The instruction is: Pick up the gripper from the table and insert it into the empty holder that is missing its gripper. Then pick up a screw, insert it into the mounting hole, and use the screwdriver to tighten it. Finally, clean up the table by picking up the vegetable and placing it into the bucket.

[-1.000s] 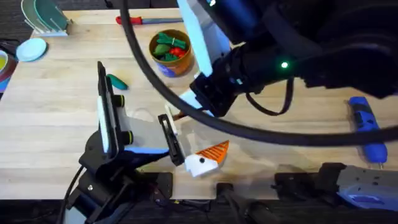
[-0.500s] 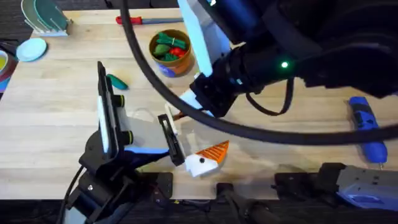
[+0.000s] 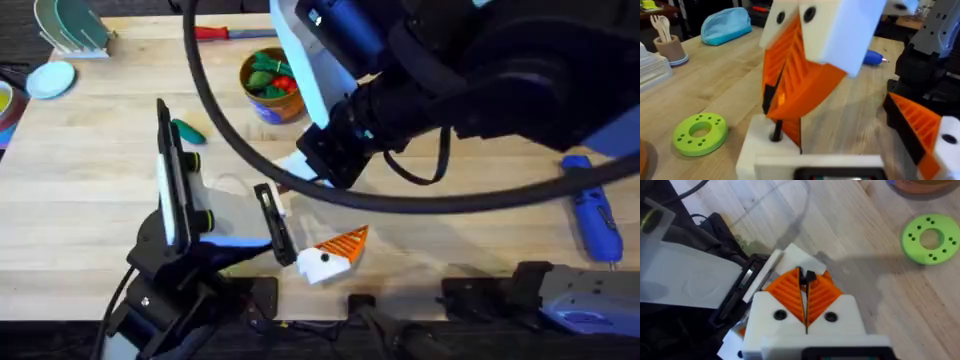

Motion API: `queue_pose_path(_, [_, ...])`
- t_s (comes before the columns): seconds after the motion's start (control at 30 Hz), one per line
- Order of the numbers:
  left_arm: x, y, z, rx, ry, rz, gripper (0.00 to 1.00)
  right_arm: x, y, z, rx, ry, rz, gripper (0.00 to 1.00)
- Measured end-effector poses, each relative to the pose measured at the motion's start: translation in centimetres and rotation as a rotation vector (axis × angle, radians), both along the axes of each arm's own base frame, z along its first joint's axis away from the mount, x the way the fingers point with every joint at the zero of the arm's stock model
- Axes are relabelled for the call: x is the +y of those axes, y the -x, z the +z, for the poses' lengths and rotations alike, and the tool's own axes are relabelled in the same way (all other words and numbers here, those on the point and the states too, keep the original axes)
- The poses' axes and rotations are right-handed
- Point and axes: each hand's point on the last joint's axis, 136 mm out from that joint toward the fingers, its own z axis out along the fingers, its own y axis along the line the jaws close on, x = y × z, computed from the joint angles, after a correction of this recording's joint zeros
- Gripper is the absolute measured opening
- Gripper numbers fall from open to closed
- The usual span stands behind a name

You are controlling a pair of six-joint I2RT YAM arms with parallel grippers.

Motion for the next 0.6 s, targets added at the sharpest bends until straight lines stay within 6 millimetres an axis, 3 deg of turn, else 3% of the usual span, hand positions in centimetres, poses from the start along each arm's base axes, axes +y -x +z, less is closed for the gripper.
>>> queue_pose_path(0.6, [0.0,0.01,-0.02,0.002,0.0,0.0,0.994,0.85,-0.53,-0.49,-0.002,-0.008,0.002,0.006])
